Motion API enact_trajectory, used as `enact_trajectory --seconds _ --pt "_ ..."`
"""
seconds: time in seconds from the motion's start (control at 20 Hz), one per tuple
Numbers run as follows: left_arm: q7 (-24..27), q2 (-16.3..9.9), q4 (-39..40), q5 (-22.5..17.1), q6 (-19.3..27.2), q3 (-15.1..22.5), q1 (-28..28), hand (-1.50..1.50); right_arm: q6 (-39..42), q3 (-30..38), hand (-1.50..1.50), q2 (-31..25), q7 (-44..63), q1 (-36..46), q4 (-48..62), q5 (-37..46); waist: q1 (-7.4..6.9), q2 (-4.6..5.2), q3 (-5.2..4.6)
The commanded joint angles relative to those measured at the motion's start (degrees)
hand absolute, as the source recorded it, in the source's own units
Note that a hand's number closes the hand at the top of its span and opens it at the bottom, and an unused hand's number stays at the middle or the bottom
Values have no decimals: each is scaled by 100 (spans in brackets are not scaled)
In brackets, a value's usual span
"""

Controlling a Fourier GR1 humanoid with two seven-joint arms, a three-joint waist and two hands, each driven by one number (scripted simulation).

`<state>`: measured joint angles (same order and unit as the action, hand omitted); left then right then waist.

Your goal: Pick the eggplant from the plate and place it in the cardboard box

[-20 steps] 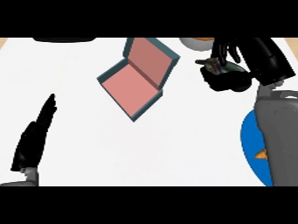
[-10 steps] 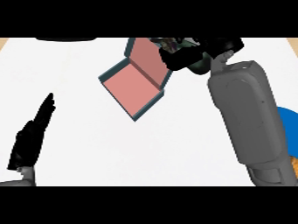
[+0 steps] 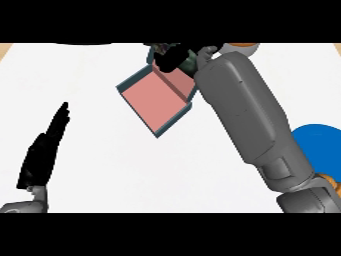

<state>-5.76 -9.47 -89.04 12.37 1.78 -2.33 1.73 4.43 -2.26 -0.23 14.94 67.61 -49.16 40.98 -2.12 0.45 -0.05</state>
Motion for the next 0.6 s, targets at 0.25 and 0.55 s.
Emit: enact_trajectory --seconds 0.25,0.55 --pt "116 80 238 25 -64 89 236 0 -1030 -155 -150 23 -106 669 2298 -555 -232 92 -3" --pt "94 63 142 60 -125 143 138 0 -1589 -385 -150 23 -683 740 2915 -1172 -294 97 0"
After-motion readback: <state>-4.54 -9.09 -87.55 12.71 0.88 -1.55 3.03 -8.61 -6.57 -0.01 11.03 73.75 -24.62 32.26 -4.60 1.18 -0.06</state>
